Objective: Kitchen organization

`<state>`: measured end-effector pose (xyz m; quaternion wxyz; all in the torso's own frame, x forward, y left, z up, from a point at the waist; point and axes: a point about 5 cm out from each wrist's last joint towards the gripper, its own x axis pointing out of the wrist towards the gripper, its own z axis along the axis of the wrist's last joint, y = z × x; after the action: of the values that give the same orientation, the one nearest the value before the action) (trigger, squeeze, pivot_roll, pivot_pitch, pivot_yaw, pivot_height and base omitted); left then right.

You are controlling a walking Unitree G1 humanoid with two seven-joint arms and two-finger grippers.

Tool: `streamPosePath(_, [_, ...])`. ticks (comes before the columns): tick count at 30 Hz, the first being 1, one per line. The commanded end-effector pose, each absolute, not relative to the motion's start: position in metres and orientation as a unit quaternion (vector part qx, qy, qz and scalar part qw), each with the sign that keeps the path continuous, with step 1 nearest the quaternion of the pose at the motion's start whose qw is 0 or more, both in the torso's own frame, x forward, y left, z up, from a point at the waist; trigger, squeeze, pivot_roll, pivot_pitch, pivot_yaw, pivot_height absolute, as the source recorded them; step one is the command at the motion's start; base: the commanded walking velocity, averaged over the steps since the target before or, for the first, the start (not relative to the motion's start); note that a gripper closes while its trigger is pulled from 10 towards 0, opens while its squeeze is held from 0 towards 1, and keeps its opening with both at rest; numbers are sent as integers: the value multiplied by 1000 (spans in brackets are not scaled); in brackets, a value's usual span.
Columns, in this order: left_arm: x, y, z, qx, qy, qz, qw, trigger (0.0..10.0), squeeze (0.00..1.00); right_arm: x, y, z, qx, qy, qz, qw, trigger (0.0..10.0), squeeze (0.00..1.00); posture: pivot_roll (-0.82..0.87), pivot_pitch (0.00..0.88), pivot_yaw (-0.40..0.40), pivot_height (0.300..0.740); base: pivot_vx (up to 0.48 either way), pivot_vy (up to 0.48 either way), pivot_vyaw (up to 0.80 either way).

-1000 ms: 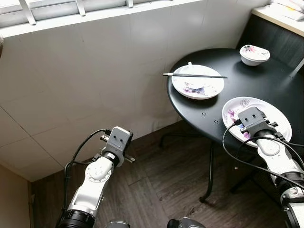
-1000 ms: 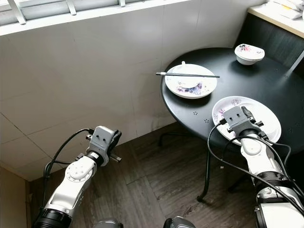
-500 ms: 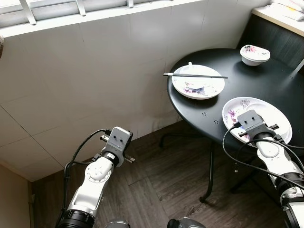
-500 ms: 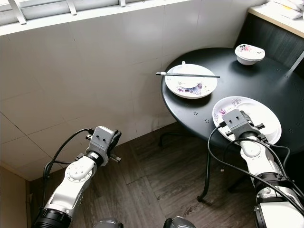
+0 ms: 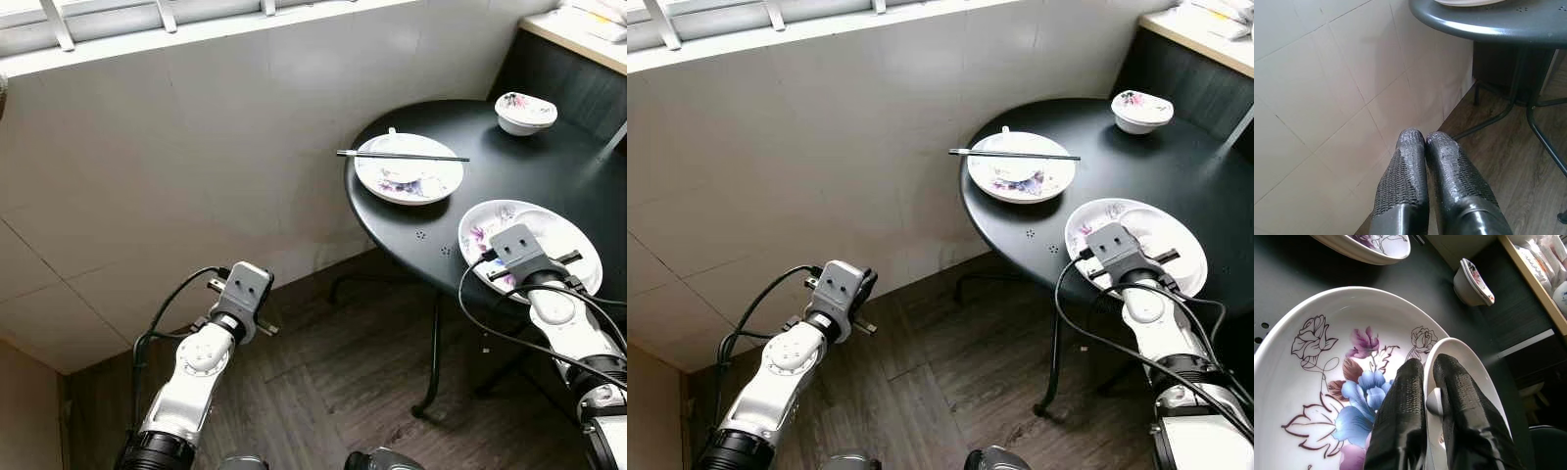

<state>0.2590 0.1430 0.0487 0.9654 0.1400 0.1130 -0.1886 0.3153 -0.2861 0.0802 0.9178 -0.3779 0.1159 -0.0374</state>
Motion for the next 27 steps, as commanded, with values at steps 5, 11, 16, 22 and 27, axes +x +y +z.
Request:
streamPosePath(5, [261,141,47,148,113,-195,963,10000,0,317,-286,81,-345,117,-47,930,10000,1000,146,0,-39,740,0,0,0])
streamPosePath(11, [261,140,47,147,115,-196,963,10000,0,317,-286,79,-367,131,-41,920,10000,0,146,0,-40,740,0,0,0])
streamPosePath(16, [260,141,46,147,115,-196,963,10000,0,318,-285,81,-366,122,-44,922,10000,0,146,0,-40,740,0,0,0])
streamPosePath(22, [260,141,46,148,116,-196,962,10000,0,319,-286,84,-369,112,-53,921,10000,0,147,0,-39,740,0,0,0])
streamPosePath(27, [260,142,45,149,117,-197,962,10000,0,320,-288,88,-365,101,-66,923,10000,0,145,0,-36,740,0,0,0])
